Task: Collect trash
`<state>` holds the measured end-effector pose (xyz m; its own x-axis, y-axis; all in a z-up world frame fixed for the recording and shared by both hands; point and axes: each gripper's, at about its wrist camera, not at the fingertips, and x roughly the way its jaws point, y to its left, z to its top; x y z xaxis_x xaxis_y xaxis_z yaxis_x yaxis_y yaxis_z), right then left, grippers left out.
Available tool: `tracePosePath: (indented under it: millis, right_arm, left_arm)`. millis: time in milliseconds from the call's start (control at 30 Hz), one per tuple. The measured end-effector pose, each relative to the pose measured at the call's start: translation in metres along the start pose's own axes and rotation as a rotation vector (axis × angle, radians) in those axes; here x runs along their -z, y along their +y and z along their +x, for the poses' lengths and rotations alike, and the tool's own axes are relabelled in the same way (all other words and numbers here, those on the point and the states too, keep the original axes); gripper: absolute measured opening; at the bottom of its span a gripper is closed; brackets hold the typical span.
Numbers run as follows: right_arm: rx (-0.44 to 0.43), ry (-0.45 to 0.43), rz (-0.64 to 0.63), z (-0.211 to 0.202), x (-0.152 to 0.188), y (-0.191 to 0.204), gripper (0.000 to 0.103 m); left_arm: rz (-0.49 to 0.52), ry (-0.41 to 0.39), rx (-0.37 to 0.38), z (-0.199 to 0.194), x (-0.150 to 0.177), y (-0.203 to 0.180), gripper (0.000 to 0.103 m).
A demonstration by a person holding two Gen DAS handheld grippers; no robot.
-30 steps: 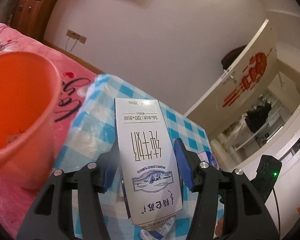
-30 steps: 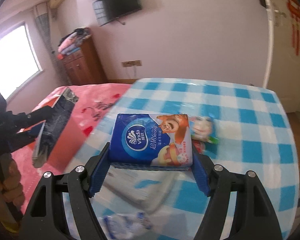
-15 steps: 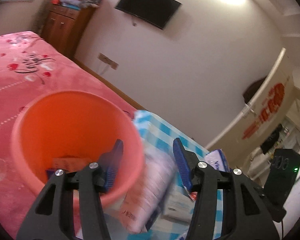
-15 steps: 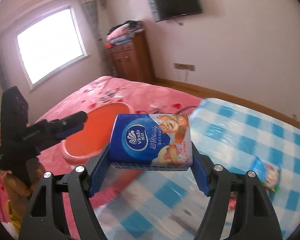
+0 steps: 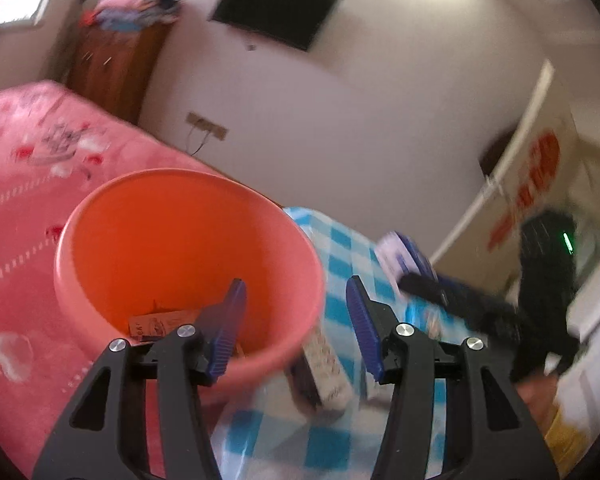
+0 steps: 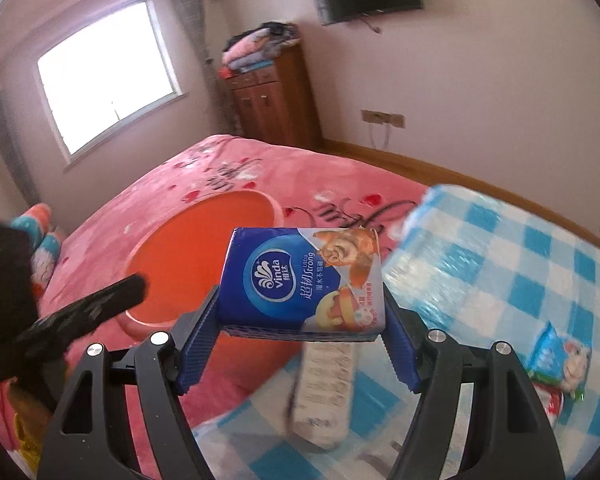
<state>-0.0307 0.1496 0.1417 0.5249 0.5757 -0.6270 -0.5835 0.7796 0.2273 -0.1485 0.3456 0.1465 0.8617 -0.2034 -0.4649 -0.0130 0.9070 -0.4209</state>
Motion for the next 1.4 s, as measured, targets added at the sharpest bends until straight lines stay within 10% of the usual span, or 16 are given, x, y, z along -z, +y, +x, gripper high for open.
tracePosePath:
  millis: [367,933,1067,1400]
  right_arm:
    - [0.112,0.005,0.143,-0.038,0.060,-0.075,0.073]
    - [0.086,-0.029,0.285,-0.083,0.128,-0.144,0.073]
    - [0.076,-0.030,0.305,-0.083,0.133,-0.153,0.073]
    - [0.062,-0.014,0.304,-0.078,0.134,-0.147,0.073]
  left_arm:
    - [0.153,0.146,-0.109,0.046,0.084,-0.081,0.082]
    - [0.097,0.299,-0.464,0.174,0.096,-0.073,0.083]
    - [0.107,0.303,-0.487,0.181,0.098,-0.072,0.066]
    - [0.135,0.264,-0.350,0.158,0.090,-0.101,0.065]
